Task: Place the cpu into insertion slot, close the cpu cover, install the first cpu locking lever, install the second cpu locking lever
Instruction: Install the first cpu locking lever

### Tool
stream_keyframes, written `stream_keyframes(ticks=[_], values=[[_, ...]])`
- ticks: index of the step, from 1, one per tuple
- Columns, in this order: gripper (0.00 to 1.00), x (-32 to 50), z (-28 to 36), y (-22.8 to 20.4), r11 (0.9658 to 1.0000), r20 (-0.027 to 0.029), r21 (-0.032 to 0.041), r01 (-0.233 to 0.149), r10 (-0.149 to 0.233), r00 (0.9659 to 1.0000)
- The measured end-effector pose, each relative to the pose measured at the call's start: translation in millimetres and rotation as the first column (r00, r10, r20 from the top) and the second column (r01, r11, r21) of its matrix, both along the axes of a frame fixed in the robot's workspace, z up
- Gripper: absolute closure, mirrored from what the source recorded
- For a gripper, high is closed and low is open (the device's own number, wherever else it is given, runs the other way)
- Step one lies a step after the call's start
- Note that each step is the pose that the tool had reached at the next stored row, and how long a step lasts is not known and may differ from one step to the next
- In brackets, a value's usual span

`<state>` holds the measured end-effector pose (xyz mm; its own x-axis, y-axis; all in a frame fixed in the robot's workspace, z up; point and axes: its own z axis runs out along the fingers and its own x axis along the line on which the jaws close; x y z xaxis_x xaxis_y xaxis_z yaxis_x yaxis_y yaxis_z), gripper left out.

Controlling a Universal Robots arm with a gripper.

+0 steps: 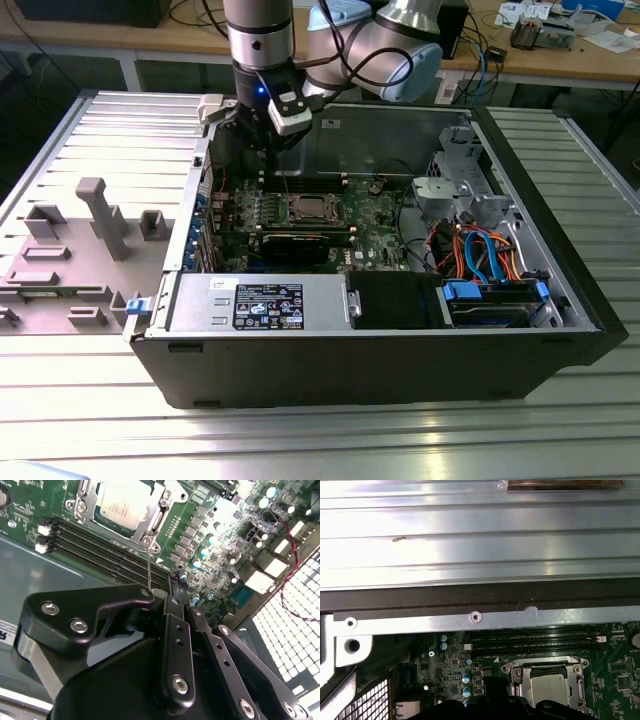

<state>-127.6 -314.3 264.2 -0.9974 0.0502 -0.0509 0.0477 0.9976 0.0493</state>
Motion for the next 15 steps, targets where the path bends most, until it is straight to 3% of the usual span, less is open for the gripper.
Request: stream_keyframes(ticks=[4,15], values=[[0.89,2.8,-0.5,1.5,1.0000,-0.0001,0.0001,-0.001,0.001,1.0000],[0.89,25.7,-2.9,1.9,1.0000,0.0001,0.0001,-0.003,0.003,1.0000]])
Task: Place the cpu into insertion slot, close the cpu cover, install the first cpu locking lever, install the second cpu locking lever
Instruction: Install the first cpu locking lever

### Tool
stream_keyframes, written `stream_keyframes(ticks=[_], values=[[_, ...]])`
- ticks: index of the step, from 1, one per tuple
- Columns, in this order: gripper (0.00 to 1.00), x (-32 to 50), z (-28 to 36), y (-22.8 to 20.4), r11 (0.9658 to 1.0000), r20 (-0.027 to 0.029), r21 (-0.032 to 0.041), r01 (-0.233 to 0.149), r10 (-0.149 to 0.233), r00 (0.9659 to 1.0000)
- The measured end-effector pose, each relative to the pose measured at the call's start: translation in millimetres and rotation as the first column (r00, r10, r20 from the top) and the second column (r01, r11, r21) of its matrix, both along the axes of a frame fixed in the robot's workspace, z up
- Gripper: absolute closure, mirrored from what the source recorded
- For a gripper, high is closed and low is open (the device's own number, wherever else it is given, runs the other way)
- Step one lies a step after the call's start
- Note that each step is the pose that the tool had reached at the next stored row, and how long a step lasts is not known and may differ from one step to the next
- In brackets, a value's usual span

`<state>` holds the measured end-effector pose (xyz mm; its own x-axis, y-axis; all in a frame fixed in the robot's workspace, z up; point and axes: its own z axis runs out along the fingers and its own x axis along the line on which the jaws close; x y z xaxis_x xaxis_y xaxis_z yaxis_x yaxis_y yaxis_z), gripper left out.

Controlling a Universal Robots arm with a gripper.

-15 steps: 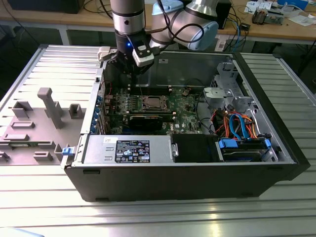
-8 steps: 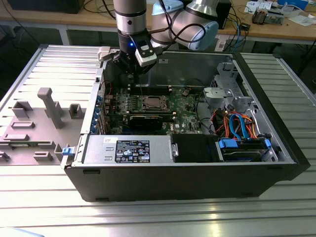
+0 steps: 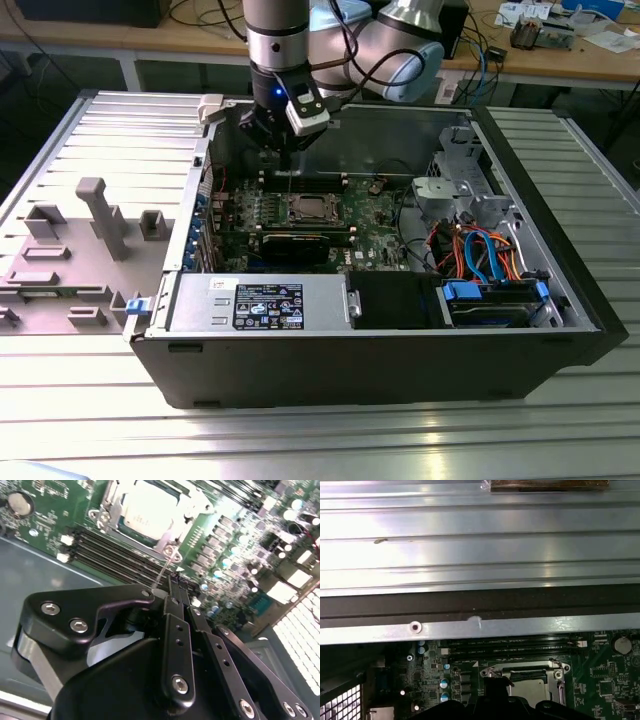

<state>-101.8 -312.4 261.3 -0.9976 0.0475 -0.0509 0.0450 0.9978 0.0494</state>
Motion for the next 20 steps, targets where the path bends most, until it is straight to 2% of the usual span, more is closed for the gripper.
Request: stream_keyframes(ticks=[3,8,9,11,12,20], values=[[0.89,10.5,-1.5,0.0,1.0000,-0.0001,-0.0001,0.000,0.000,1.0000],[0.89,11.9,-1.8,0.0,1.0000,-0.0001,0.0015,0.000,0.000,1.0000],[0.89,11.9,-2.0,0.0,1.0000,0.0000,0.0038,0.000,0.000,1.0000],[0.89,11.9,-3.0,0.0,0.9998,-0.0001,0.0194,0.000,0.000,1.0000],[0.89,11.9,-3.4,0.0,0.9997,-0.0001,0.0246,0.000,0.000,1.0000],[0.89,14.1,-11.8,0.0,0.9995,-0.0015,0.0303,0.001,-0.001,1.0000]])
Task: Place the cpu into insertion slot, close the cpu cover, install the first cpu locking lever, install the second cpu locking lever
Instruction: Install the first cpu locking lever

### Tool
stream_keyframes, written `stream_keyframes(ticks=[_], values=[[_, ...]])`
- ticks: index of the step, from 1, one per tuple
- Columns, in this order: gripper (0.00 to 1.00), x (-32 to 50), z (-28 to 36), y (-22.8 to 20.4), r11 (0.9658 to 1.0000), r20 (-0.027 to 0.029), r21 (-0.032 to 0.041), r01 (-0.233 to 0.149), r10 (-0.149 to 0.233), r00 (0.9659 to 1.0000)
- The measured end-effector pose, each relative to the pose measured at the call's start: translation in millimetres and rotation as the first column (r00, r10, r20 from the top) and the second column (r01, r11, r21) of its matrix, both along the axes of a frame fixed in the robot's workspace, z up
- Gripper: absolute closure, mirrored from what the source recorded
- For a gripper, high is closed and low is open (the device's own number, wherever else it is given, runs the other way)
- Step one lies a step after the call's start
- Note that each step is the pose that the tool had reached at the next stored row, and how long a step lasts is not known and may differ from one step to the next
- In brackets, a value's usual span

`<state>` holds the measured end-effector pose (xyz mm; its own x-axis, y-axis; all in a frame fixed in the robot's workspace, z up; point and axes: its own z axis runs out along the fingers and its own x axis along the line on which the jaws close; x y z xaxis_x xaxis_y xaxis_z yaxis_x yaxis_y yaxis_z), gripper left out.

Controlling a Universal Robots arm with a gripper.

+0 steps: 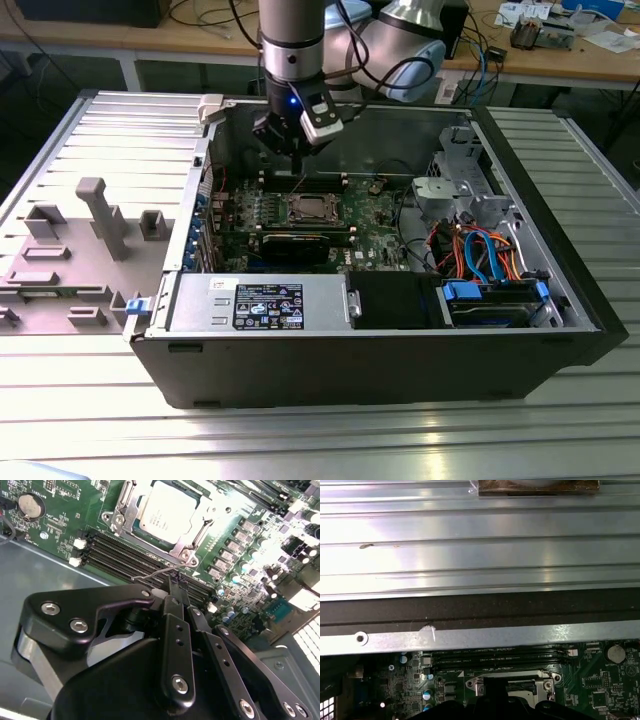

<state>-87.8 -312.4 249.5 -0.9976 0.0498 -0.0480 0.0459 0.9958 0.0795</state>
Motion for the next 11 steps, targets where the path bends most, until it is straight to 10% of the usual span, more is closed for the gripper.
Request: stream_keyframes(ticks=[11], values=[[0.89,3.3,-4.2,0.6,0.9998,-0.0001,0.0050,-0.021,0.021,0.9998]])
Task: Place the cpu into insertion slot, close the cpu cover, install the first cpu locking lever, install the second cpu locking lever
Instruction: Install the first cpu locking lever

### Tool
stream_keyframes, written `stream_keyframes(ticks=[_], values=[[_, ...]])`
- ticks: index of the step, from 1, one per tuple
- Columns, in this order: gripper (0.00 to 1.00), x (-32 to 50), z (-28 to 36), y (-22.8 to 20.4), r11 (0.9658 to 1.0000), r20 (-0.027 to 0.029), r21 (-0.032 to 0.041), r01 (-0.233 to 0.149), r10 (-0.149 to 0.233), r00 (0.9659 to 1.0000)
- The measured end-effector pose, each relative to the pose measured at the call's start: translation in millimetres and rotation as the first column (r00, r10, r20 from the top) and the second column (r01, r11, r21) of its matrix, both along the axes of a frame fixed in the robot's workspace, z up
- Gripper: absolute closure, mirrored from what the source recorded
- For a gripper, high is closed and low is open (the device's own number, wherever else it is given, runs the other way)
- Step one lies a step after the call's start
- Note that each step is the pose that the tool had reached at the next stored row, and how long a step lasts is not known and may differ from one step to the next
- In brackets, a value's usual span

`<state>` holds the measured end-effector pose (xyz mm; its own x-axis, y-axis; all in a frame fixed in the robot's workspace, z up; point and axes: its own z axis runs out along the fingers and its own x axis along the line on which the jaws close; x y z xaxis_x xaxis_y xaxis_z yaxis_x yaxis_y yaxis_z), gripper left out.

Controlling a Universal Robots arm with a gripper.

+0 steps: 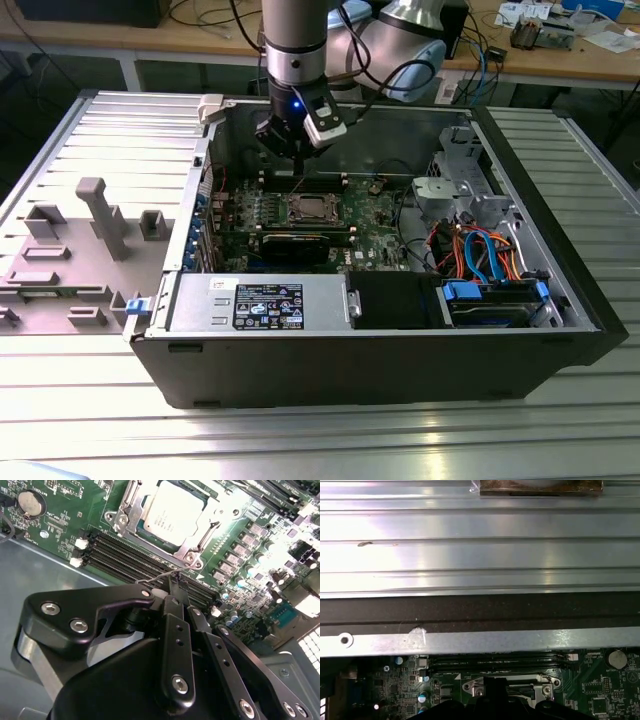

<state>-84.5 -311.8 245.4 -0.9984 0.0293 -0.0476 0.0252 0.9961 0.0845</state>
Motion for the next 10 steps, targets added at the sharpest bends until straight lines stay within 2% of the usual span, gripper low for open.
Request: stream_keyframes(ticks=[10], values=[[0.89,6.2,-4.4,0.6,1.0000,0.0000,-0.0036,0.000,0.000,1.0000]])
